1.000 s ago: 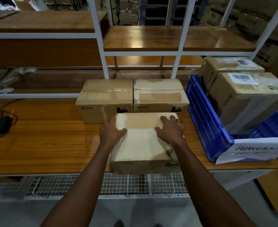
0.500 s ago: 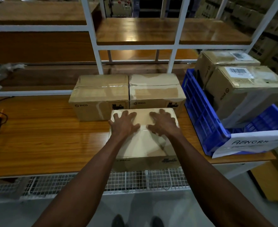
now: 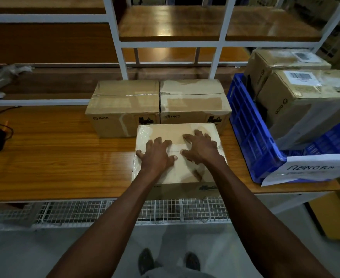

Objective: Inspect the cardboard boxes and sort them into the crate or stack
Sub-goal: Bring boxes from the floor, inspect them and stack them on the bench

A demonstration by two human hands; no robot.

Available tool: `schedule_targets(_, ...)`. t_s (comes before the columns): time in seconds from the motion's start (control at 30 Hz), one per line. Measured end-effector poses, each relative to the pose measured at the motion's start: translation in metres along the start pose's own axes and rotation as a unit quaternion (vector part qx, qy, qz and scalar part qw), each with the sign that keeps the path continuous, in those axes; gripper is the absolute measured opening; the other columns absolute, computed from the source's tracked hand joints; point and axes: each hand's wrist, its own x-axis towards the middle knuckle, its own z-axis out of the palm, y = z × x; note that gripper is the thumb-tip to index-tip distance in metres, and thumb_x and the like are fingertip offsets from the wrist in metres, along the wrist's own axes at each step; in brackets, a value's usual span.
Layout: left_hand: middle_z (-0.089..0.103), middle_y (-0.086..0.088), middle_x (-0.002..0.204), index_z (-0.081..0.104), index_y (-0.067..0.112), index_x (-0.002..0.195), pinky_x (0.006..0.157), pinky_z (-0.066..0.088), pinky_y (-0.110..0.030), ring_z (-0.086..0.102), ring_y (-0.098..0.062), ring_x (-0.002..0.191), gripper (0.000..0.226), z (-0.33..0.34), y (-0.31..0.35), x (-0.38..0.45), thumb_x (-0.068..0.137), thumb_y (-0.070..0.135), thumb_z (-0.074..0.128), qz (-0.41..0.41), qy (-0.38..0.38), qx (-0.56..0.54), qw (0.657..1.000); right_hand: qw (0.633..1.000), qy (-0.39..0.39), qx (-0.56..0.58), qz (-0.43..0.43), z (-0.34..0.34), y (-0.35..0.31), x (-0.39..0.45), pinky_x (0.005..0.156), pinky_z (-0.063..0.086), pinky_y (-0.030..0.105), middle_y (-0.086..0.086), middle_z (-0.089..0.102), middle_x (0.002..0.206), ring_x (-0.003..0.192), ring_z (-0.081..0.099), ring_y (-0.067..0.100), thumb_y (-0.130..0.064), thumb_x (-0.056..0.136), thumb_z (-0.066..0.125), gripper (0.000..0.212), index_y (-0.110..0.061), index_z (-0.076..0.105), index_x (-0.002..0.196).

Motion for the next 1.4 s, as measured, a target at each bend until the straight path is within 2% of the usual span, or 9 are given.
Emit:
schedule_targets(0.07,0.032,0.001,0.161,0.042,0.037,0.151,0.112,0.022,-0.063,0.023,-0.026,0.150,0.063,0.000,0.005,0.000,0.094,0.049,0.066,0.001,0.000,0.005,1.000,1.000,-0.024,-0.007,0.000,0.002,-0.011,-0.016,0.118,0.028,0.056,0.005,0.027,0.167,0.149,0.030,0.038,-0.057,0.095,0.065,0.067,-0.039,0.042,0.155)
schedule_targets(0.2,0.029,0.000,0.163,0.042,0.037,0.151,0.115,0.017,-0.064,0.019,-0.027,0.152,0.062,0.002,0.006,-0.001,0.095,0.046,0.066,-0.011,-0.009,-0.011,1.000,0.998,-0.057,-0.025,-0.008,0.026,-0.020,-0.041,0.123,0.014,0.064,0.000,0.004,0.175,0.158,0.007,0.043,-0.052,0.100,0.055,0.068,-0.044,0.025,0.161)
schedule_targets(0.33,0.014,-0.001,0.168,0.033,0.041,0.155,0.116,0.015,-0.064,0.011,-0.028,0.153,0.066,0.007,0.007,-0.024,0.097,0.037,0.065,-0.008,0.011,-0.014,1.000,0.998,-0.048,-0.038,-0.017,0.022,-0.014,-0.042,0.122,0.015,0.063,-0.002,0.002,0.175,0.159,0.008,0.042,-0.063,0.101,0.046,0.068,-0.046,0.023,0.162)
schedule_targets(0.47,0.031,0.005,0.160,0.043,0.044,0.148,0.116,0.015,-0.055,0.022,-0.022,0.147,0.055,0.016,-0.008,-0.046,0.097,0.037,0.060,-0.016,0.039,-0.023,0.999,0.999,-0.031,-0.027,-0.027,0.028,-0.012,-0.047,0.123,0.012,0.061,-0.003,0.004,0.175,0.160,0.006,0.039,-0.062,0.102,0.046,0.067,-0.045,0.024,0.162)
schedule_targets(0.73,0.034,0.012,0.161,0.047,0.045,0.148,0.116,0.016,-0.049,0.023,-0.016,0.147,0.052,0.009,-0.016,-0.046,0.097,0.042,0.057,-0.009,0.022,-0.028,0.999,0.999,0.030,0.031,0.007,0.023,0.007,-0.090,0.120,0.024,0.057,-0.001,0.035,0.165,0.150,0.032,0.026,-0.057,0.096,0.061,0.056,-0.041,0.050,0.149)
schedule_targets(0.97,0.021,0.005,0.168,0.037,0.044,0.152,0.123,0.007,-0.059,0.010,-0.021,0.156,0.054,0.020,-0.001,-0.075,0.102,0.031,0.052,0.003,-0.010,-0.013,1.000,0.997,0.067,0.046,0.008,0.051,0.013,-0.103,0.127,0.005,0.058,-0.008,0.017,0.173,0.161,0.007,0.024,-0.054,0.106,0.040,0.053,-0.044,0.035,0.158)
schedule_targets(1.23,0.021,0.019,0.167,0.040,0.052,0.149,0.120,-0.001,-0.043,0.007,-0.008,0.156,0.050,0.039,-0.031,-0.086,0.099,0.053,0.039,0.052,0.023,-0.064,0.996,0.984,0.138,0.115,-0.019,0.058,0.047,-0.109,0.122,0.018,0.050,-0.009,0.039,0.163,0.153,0.030,0.017,-0.062,0.092,0.063,0.052,-0.037,0.055,0.137)
schedule_targets(1.3,0.025,0.019,0.166,0.044,0.053,0.146,0.117,0.001,-0.039,0.013,-0.009,0.156,0.051,0.042,-0.041,-0.089,0.096,0.060,0.041,0.073,0.046,-0.072,0.994,0.980,0.165,0.109,0.002,0.065,0.054,-0.117,0.119,0.014,0.059,-0.014,0.033,0.164,0.156,0.018,0.023,-0.074,0.086,0.059,0.055,-0.047,0.055,0.134)
schedule_targets(1.4,0.025,0.013,0.167,0.048,0.060,0.141,0.116,0.003,-0.056,0.011,-0.022,0.156,0.050,0.049,-0.051,-0.095,0.094,0.058,0.061,0.036,0.095,-0.060,0.993,0.974,0.165,0.156,0.022,0.078,0.059,-0.122,0.118,0.005,0.068,-0.016,0.018,0.170,0.159,-0.009,0.032,-0.071,0.082,0.068,0.060,-0.057,0.052,0.138)
